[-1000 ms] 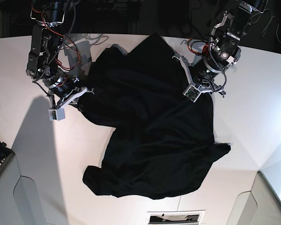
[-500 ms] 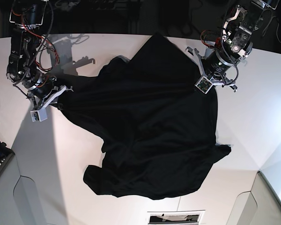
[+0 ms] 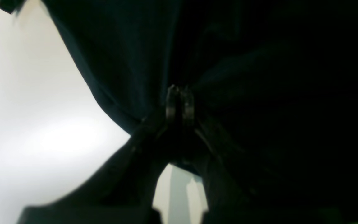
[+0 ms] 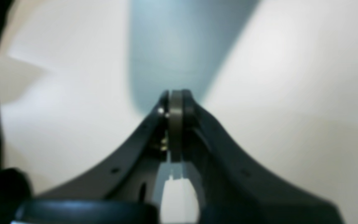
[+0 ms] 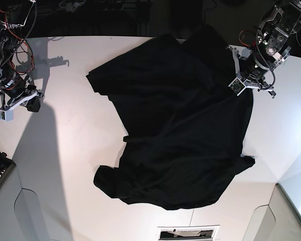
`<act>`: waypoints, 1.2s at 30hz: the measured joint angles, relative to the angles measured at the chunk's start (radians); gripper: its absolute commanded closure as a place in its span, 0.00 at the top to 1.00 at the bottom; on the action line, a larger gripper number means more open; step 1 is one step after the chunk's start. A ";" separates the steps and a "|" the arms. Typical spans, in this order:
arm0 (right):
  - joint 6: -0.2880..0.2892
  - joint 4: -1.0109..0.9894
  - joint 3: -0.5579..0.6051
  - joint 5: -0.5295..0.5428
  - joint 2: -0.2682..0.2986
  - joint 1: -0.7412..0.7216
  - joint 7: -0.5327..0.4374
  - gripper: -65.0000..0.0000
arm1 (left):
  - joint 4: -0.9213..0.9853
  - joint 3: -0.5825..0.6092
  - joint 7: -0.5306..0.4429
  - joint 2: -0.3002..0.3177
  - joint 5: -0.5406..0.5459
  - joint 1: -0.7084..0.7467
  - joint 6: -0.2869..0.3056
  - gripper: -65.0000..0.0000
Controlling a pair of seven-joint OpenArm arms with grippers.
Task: Layout the t-shirt on the table in an organized manner, then fold the t-shirt properly
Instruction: 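Pull the shirt apart with both grippers, flattening it on the table, then regrasp the shirt edges with both grippers and drag it flatter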
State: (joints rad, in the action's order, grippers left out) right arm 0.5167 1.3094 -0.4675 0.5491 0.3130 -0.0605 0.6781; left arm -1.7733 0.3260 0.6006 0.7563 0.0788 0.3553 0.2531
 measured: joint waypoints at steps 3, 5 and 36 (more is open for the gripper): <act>0.016 0.040 -0.003 0.049 -0.017 0.003 0.040 0.00 | -0.066 -0.019 0.048 0.000 -0.011 0.009 0.015 0.03; 0.019 0.089 -0.003 0.074 -0.037 0.002 0.069 0.00 | -0.113 -0.040 0.071 -0.004 -0.006 0.014 0.033 0.03; 0.039 -0.152 0.581 -0.293 -0.283 -0.233 -0.098 0.00 | -0.035 -0.228 0.078 -0.076 0.246 0.018 0.104 0.03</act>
State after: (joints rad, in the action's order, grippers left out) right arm 0.5560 1.1572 0.1139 0.2562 0.0296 -0.2932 0.5797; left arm -1.8084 0.0978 0.6788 0.6807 0.3248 0.3737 0.3569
